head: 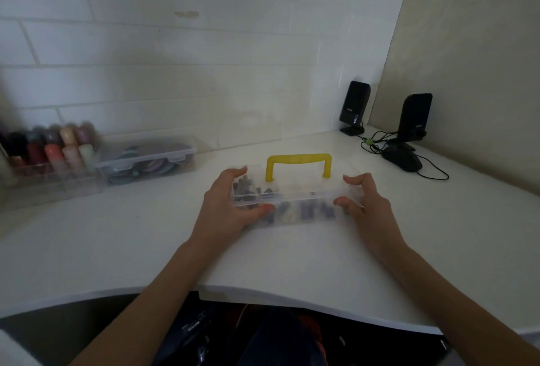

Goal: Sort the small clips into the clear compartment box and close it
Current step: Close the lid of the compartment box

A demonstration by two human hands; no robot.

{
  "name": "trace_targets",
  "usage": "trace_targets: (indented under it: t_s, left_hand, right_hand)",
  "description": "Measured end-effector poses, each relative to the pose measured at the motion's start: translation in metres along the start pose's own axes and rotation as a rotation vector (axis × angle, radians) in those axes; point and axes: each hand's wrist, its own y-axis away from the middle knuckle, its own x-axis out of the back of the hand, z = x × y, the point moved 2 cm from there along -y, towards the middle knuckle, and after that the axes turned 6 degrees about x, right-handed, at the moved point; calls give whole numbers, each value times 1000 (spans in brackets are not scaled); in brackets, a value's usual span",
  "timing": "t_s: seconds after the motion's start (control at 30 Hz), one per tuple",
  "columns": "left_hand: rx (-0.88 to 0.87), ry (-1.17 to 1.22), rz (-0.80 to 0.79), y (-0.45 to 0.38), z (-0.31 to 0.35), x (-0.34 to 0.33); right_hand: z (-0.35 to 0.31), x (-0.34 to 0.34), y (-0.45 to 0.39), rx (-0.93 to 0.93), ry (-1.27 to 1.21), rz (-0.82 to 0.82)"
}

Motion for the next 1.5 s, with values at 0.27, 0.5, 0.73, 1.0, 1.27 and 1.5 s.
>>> trace_targets:
  t_s: [0.27,0.5,0.73,1.0,1.27,1.5]
  left_hand:
    - [-304,-450,250,-40,-15,-2]
    - [-388,-788,263,-99,-48,-8]
    - [-368,-990,347,-148,-75,19]
    - [-310,-875,407,-153,-90,22]
    - [-303,-838,458,-153,-91,23]
    - [-335,-858,454,-154,-93,24]
  right_hand:
    - [4,-39,-56,39,-8,-21]
    - [11,-92,-124,42,30,48]
    - [12,-148,-189,53,-13,13]
    - [19,-159,-190,146,51,-22]
    - [-42,-198,-192,504,596,-6]
    - [-46,-211,-219,435,544,-88]
